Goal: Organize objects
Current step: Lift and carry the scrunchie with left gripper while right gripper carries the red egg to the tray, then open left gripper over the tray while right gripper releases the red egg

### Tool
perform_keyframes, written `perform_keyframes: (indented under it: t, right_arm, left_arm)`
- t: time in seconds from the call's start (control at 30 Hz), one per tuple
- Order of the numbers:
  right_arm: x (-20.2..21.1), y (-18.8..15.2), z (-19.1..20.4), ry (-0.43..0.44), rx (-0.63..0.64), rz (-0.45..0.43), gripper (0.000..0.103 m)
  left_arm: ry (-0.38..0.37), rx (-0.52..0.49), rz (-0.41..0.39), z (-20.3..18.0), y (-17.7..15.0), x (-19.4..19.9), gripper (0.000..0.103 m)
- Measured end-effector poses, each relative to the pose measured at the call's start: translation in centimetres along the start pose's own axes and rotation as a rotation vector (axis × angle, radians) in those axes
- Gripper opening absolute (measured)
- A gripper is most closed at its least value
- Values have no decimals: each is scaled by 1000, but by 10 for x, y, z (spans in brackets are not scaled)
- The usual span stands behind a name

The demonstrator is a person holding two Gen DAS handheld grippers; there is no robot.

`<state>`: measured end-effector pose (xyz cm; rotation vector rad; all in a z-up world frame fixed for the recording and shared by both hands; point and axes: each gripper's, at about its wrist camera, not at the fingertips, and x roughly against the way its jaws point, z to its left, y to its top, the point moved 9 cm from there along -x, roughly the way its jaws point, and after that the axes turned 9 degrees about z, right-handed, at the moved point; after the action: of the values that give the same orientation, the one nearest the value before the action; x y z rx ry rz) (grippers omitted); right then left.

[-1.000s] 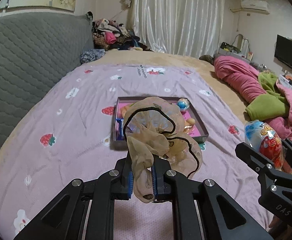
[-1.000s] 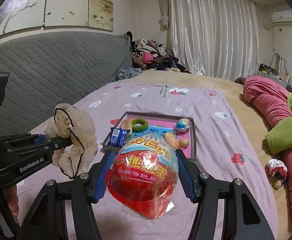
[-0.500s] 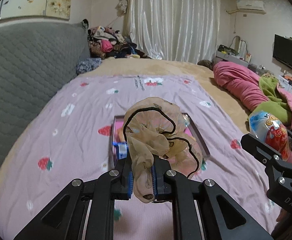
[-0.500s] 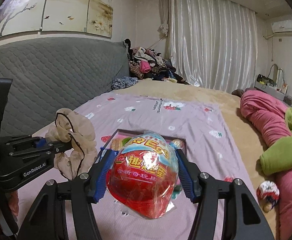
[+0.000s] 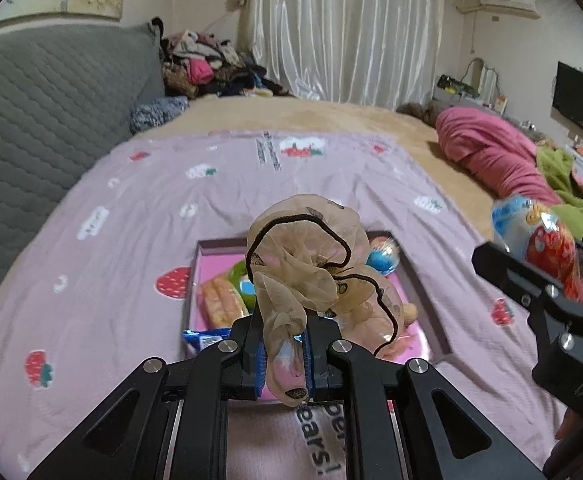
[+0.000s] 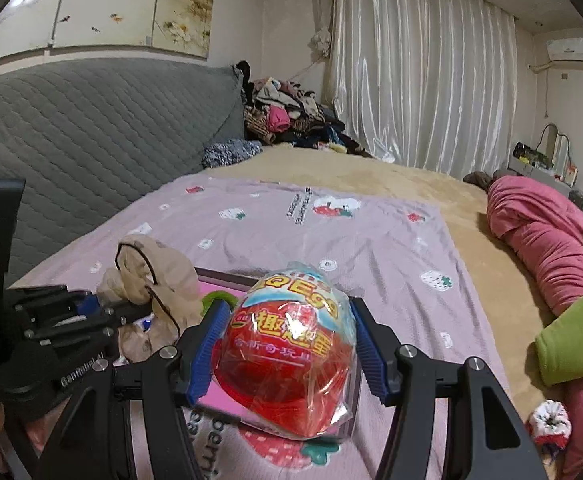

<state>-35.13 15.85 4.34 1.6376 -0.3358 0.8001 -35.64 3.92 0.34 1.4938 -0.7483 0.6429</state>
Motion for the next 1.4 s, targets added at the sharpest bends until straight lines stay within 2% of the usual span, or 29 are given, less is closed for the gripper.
perform_keyframes:
  t: [0.3, 0.57, 0.77, 0.9, 0.97, 1.03, 1.1, 1.2, 1.3, 1.33, 1.4]
  right_arm:
    - [-88, -18, -10, 5, -18, 87, 61]
    - [-148, -48, -15, -14, -21, 163, 61]
    - [-177, -56, -20, -25, -28, 201, 61]
    - [-185, -63, -22, -31, -34, 216, 61]
    - [-183, -64, -23, -39, -33, 206, 62]
    - [-180, -62, -25, -51, -33, 197, 67]
    - [-176, -62, -28, -53, -47, 189, 75]
    - [-171, -60, -31, -57, -58, 178, 76]
    - [-165, -58, -32, -53, -64, 167, 77]
    - [-163, -57, -32, -48, -66, 163, 78]
    - [-154, -53, -30, -44, -75, 145, 84]
  left_arm:
    - [12, -14, 82, 0, -26, -90, 14]
    - [40, -43, 107, -1, -51, -132, 17]
    - [53, -79, 120, -5, -57, -143, 20]
    - [70, -77, 135, -2, -59, -148, 31]
    - [68, -73, 127, -2, -59, -146, 43]
    - [68, -73, 111, -2, -57, -142, 53]
    - [62, -75, 110, -2, -57, -140, 55]
    - [59, -80, 108, -5, -57, -138, 59]
    - [51, -79, 105, -6, -57, -134, 65]
    - [48, -81, 102, -7, -56, -131, 74]
    - [58, -84, 84, -6, -54, -124, 78]
